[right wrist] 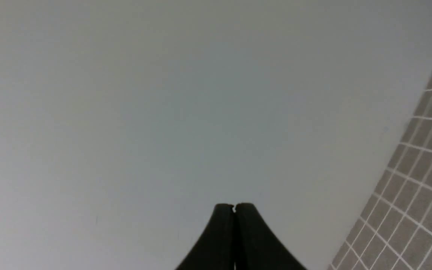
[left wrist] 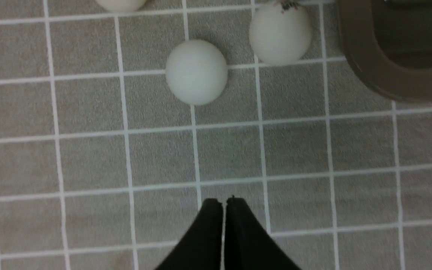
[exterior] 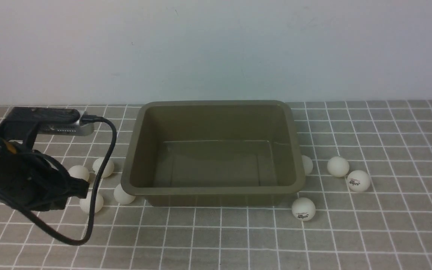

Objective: Put the table tennis balls into the box on the grey coffee tablecloth.
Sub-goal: 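Reach for and grasp a ping pong ball on the table beside the basket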

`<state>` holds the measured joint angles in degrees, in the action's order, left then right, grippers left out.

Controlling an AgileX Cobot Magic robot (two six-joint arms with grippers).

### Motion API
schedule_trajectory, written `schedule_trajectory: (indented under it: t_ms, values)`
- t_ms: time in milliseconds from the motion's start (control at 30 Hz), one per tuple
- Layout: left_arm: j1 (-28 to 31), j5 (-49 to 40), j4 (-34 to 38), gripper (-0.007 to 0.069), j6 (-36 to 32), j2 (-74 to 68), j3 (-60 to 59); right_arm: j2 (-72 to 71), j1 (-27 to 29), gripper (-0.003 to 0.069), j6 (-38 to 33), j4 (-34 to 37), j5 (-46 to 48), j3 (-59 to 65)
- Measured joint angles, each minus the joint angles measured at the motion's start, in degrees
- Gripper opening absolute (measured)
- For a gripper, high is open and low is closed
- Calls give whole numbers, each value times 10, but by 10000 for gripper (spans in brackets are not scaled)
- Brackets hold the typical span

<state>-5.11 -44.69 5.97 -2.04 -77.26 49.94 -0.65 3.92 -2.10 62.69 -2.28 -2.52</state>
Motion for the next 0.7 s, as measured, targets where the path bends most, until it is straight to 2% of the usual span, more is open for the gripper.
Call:
schedule_trajectory:
  t_ms: [200, 300, 367, 433, 467, 533, 567, 633, 700]
  values:
    - [0, 77, -1, 13, 0, -64, 2, 91, 0, -15, -83, -213, 249, -177]
    - [0, 119, -2, 76, 0, -98, 2, 235, 0, -15, -91, -323, 438, -319]
    - [0, 135, -2, 140, 0, -119, 2, 318, 0, -15, -93, -367, 529, -382]
    - [0, 148, -2, 210, 0, -138, 3, 375, 0, -15, -93, -399, 598, -427]
    - [0, 150, -2, 218, 0, -140, 3, 382, 0, -15, -93, -402, 598, -431]
    - [0, 184, -2, 334, 0, -168, 4, 452, 0, -15, -93, -419, 656, -482]
    - [0, 184, -2, 334, 0, -170, 4, 460, 0, -15, -93, -419, 658, -484]
    - [0, 211, -2, 408, 0, -189, 5, 484, 0, -15, -93, -419, 665, -493]
    - [0, 231, -2, 445, 0, -210, 5, 493, 0, -15, -94, -419, 665, -493]
